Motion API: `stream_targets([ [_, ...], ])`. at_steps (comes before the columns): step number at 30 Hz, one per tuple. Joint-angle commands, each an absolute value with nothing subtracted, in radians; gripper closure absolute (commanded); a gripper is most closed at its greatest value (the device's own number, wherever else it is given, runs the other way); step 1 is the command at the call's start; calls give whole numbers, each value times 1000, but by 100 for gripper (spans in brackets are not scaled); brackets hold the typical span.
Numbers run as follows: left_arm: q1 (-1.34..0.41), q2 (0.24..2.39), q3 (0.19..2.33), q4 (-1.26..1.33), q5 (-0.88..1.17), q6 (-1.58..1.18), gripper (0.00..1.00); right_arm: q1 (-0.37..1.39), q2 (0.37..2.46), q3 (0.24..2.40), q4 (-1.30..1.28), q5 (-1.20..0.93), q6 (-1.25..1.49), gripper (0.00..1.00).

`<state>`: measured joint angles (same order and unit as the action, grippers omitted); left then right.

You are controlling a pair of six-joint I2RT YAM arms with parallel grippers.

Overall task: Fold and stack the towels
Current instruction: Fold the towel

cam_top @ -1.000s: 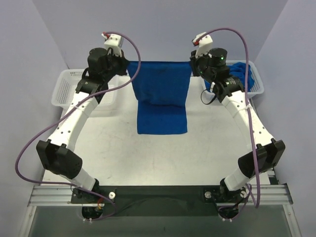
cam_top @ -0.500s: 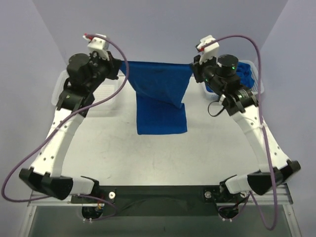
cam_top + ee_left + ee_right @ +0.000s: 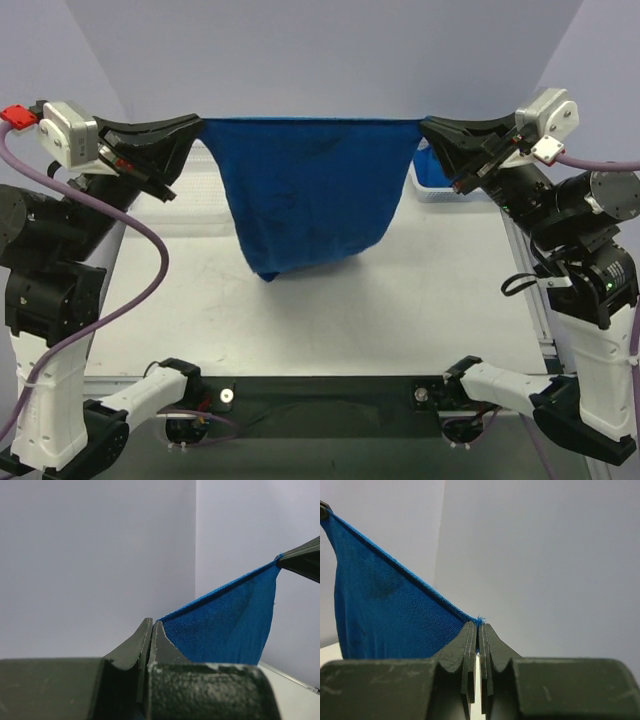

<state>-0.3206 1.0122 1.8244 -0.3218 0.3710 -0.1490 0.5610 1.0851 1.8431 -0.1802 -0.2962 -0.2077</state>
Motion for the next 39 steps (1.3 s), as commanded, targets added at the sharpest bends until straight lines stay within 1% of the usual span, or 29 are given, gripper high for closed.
stream_targets([
  [1,-264,989,1927,-299,144,-110,100,500,1039,1930,-156,-54,-238,100],
  [6,-265,1014,2022,-307,161,-127,100,500,1063,2008,-123,-97,-207,100],
  [13,-267,1103,2092,-304,118,-124,100,500,1155,2097,-98,-58,-215,100],
  [16,-265,1143,2053,-279,88,-118,100,499,1209,2088,-92,-13,-230,100],
  [19,-265,1170,1945,-235,63,-120,100,495,1258,2028,-81,38,-253,100],
  [21,-265,1187,1858,-212,38,-115,100,473,1308,2004,-75,81,-255,100],
  [24,-262,1242,1758,-166,-29,-100,100,410,1396,1957,-66,77,-219,100],
  [28,-252,1377,1684,-69,-106,-75,100,350,1514,1905,-8,81,-201,100],
  [31,-242,1498,1701,-29,-149,-61,100,338,1627,1913,55,90,-233,100],
  [35,-232,1629,1761,-14,-155,-67,100,330,1802,1999,72,109,-259,100],
  [39,-219,1716,1816,-26,-146,-67,100,331,1882,2049,71,97,-265,100],
])
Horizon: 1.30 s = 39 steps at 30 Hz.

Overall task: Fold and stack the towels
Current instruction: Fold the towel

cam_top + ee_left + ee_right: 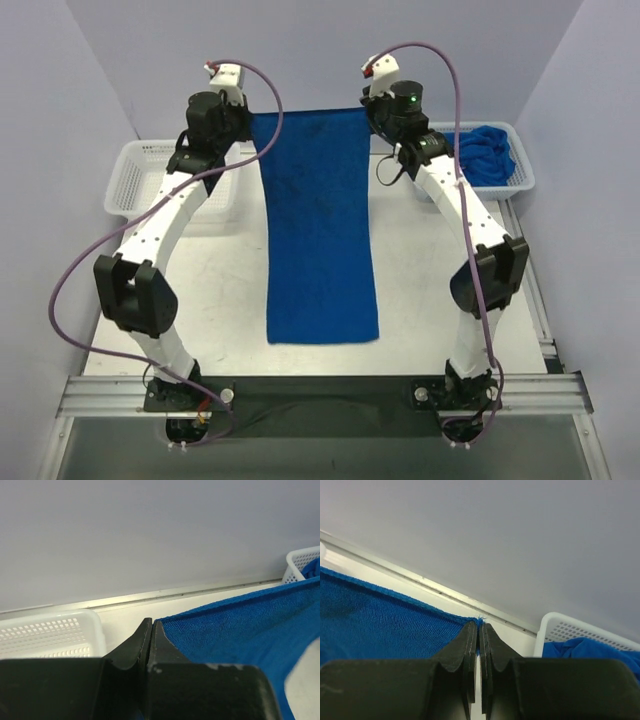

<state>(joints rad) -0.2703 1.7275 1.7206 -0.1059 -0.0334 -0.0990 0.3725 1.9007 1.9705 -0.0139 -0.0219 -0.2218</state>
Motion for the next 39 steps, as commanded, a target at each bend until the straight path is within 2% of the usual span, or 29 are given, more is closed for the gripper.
stream_targets([
  [1,-212,1724,1818,-23,-146,-69,100,330,1897,2048,72,94,-267,100],
  [6,-176,1747,1799,-25,-118,-106,100,328,1921,2016,71,92,-273,100],
  [11,-172,1741,1753,-41,-51,-112,100,330,1895,1895,72,81,-270,100],
  [21,-172,1680,1430,-29,29,-146,100,330,1851,1580,63,48,-224,100],
  [30,-173,1620,1209,-51,61,-163,100,345,1827,1460,8,6,-176,100],
  [39,-173,1585,1221,-168,84,-153,100,380,1770,1393,-55,15,-150,100],
])
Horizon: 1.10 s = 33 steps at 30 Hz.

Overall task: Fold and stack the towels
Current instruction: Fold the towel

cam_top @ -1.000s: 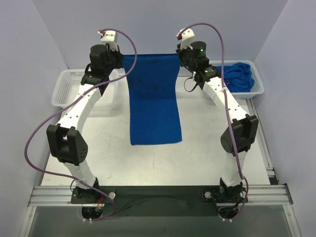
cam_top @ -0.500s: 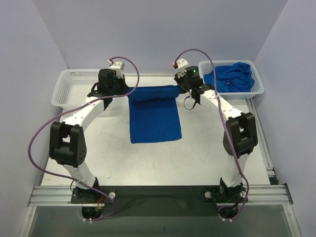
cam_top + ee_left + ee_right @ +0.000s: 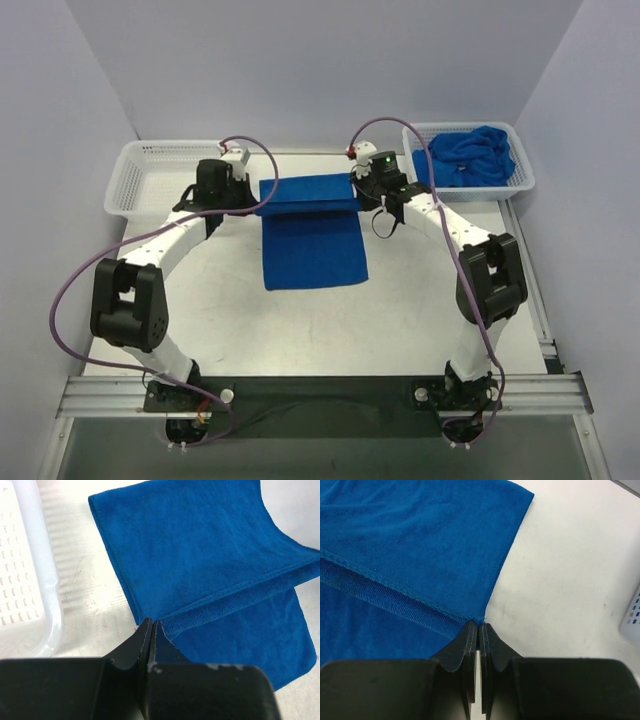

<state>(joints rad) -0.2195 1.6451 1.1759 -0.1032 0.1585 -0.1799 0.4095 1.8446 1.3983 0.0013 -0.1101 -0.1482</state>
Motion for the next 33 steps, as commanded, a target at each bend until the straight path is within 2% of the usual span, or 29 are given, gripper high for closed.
stream_targets([
  [1,-173,1577,1244,-179,87,-152,100,380,1757,1396,-66,20,-150,100],
  [10,-198,1506,1240,-219,114,-141,100,379,1683,1356,-90,71,-155,100],
  [19,-244,1493,1078,-250,86,-156,100,402,1698,1249,-150,35,-55,100],
  [33,-264,1698,1026,-294,87,-261,100,391,1874,1301,-278,-57,113,100],
])
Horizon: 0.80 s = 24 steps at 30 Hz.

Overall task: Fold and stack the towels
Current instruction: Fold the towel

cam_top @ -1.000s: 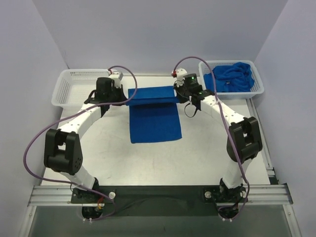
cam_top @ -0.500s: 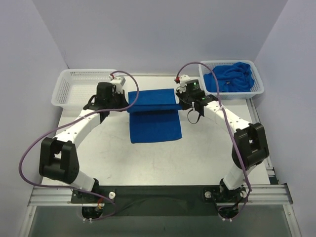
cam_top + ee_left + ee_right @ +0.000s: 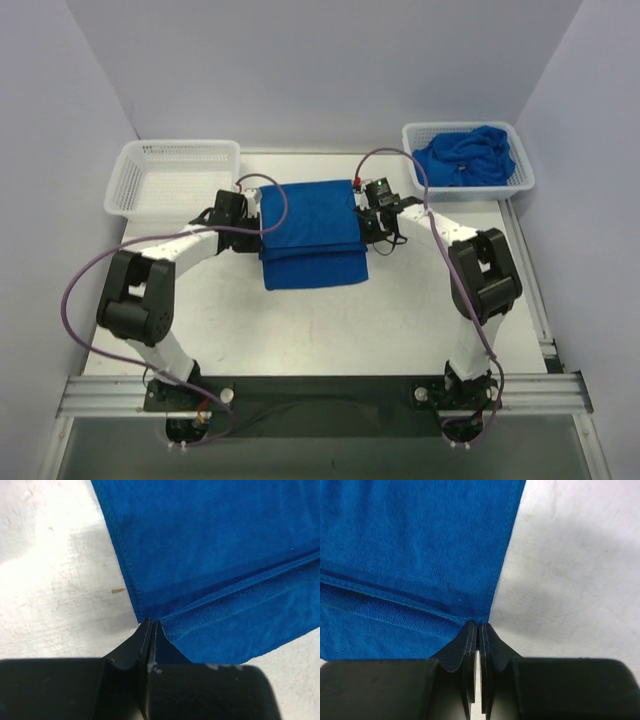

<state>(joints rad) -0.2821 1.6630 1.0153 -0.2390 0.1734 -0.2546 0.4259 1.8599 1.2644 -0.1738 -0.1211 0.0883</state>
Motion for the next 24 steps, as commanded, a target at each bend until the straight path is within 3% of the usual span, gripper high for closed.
stream_targets([
  [1,-265,1706,1029,-299,90,-265,100,391,1879,1304,-282,-58,118,100],
  [10,-285,1723,1040,-321,81,-278,100,382,1875,1312,-305,-57,133,100],
  [24,-299,1500,1111,-472,32,-294,100,383,1675,1336,-409,-40,173,100],
])
